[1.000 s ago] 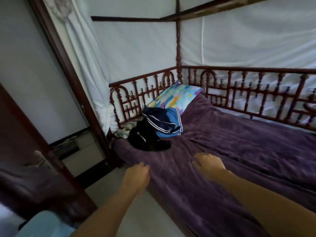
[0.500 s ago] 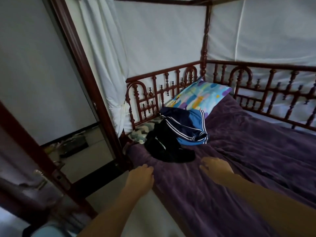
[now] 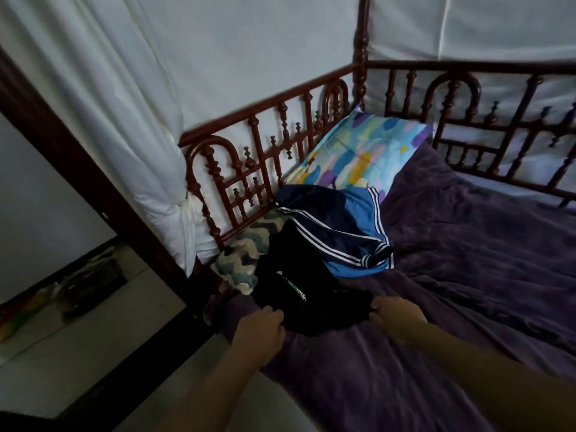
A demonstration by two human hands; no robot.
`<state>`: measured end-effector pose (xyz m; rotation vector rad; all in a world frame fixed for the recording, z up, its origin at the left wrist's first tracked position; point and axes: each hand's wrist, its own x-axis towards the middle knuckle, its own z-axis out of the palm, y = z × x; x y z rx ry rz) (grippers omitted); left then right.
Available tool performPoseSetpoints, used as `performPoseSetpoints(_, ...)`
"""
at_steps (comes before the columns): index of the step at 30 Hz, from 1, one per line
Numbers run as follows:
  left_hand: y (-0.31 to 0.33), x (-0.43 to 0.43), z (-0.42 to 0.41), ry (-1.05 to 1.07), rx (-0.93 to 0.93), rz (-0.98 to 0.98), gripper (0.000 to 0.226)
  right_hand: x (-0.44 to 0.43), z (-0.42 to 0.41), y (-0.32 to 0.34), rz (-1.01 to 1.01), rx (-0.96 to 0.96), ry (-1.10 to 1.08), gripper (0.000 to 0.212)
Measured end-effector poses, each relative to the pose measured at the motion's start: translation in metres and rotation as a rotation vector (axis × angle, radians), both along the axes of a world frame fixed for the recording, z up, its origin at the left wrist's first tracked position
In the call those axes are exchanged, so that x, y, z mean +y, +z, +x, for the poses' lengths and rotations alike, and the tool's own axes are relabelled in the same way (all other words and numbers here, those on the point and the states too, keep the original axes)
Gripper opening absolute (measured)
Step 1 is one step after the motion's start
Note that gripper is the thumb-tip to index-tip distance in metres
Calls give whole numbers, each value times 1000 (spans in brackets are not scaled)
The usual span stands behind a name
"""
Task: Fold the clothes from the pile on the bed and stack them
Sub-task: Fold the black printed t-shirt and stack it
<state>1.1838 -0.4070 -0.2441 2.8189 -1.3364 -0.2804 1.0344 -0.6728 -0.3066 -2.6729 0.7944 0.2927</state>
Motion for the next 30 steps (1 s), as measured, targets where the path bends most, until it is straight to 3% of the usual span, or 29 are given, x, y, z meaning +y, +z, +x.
performPoseSetpoints(10, -114, -96, 144, -239, 300, 77, 20, -46, 79, -93, 152, 227, -339, 42)
performPoseSetpoints(16, -187, -159, 213, -370, 368, 150, 18, -74, 146, -156, 206, 314, -533, 32)
performPoseSetpoints(20, -237, -198, 228, -508, 306, 145, 34, -97, 182, -201, 209, 269, -692, 50)
performPoseSetpoints(24, -275, -217, 226, -558, 302, 239, 58, -98, 196, -237, 377, 272, -932, 73)
performPoseSetpoints(26, -284, -217, 228, -571, 236, 318, 56, -88, 194, -244, 496, 318, -976, 61)
performPoseSetpoints(28, -282, -217, 233, -569, 185, 348, 40, -73, 183, -240, 596, 373, -965, 42)
performPoseSetpoints(30, -271, -220, 239, -528, 206, 363, 29, -63, 168, -222, 584, 366, -939, 34)
